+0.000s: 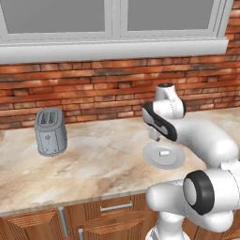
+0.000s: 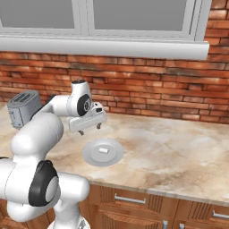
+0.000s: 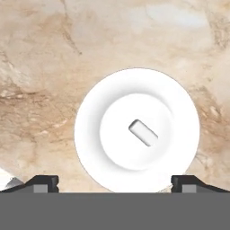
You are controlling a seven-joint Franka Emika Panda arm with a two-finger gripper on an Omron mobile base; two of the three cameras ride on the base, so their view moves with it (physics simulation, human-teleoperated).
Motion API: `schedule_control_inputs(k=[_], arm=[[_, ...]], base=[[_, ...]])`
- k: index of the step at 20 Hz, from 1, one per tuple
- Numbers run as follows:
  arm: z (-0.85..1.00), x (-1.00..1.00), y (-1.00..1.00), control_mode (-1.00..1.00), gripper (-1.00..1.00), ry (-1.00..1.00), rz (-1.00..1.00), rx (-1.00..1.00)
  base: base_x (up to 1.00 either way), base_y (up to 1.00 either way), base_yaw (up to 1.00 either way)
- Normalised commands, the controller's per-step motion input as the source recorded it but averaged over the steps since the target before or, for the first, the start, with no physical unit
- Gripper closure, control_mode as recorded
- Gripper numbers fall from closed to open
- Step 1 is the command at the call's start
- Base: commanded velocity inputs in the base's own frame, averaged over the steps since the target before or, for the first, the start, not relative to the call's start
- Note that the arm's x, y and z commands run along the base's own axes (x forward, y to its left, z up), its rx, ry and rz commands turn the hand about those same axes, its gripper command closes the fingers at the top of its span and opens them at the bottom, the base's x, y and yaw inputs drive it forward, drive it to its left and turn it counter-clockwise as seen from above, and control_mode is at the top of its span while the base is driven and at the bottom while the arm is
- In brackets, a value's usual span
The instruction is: Pick up the marshmallow and place it in the cup of hot chocolate on the dining counter.
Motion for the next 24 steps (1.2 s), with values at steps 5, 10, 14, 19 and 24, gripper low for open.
schedule_control_inputs(k=[5, 10, 14, 19, 24], arm=[[-0.29, 0.0, -0.14, -1.0, -1.0, 0.0, 0.2, 0.02], [-0.27, 0.0, -0.02, -1.0, -1.0, 0.0, 0.15, 0.03], [-0.23, 0.04, 0.0, -1.0, -1.0, 0.02, 0.11, 0.0], [-0.22, 0.07, 0.0, -1.0, -1.0, 0.08, 0.1, 0.0], [-0.18, 0.05, -0.05, -1.0, -1.0, 0.06, 0.09, 0.0]], base=[[0.0, 0.0, 0.0], [0.0, 0.0, 0.0], [0.0, 0.0, 0.0], [0.0, 0.0, 0.0], [0.0, 0.0, 0.0]])
